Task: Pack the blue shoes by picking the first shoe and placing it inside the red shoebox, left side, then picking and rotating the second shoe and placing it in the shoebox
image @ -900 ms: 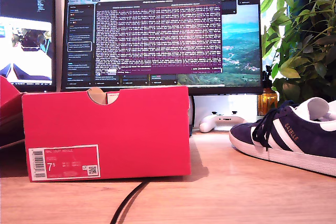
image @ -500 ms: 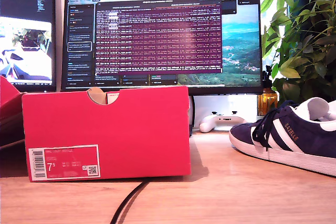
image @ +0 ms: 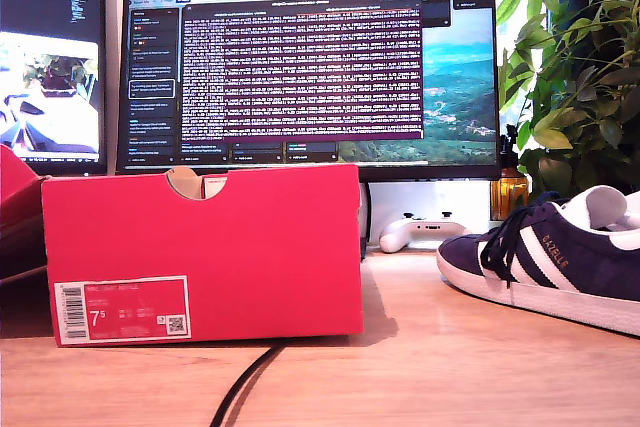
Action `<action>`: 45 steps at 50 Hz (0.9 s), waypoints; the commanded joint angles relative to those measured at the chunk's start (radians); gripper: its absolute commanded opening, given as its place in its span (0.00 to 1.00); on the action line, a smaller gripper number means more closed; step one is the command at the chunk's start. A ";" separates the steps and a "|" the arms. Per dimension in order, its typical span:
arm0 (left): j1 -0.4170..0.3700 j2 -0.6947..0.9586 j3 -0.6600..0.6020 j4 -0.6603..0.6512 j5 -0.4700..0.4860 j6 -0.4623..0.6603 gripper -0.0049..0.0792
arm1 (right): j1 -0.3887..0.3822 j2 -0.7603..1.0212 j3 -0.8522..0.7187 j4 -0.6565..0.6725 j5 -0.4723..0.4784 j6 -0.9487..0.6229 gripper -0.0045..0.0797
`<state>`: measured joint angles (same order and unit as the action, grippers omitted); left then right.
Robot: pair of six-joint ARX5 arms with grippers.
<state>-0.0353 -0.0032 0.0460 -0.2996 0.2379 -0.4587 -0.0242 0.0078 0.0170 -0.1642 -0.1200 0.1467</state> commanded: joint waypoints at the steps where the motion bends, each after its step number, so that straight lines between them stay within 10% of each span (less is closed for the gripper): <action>1: -0.006 -0.008 -0.031 -0.008 0.060 -0.037 0.03 | 0.005 -0.007 -0.011 0.021 -0.013 0.113 0.04; 25: -0.092 0.140 -0.034 0.002 0.147 -0.007 0.03 | 0.005 -0.006 0.008 0.122 -0.113 0.249 0.05; 45: -0.096 0.484 -0.048 0.390 0.143 0.040 0.03 | 0.013 -0.004 0.129 0.048 -0.213 0.217 0.05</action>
<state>-0.1257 0.4393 0.0162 0.0490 0.3836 -0.4389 -0.0235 0.0078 0.1173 -0.1219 -0.3183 0.3820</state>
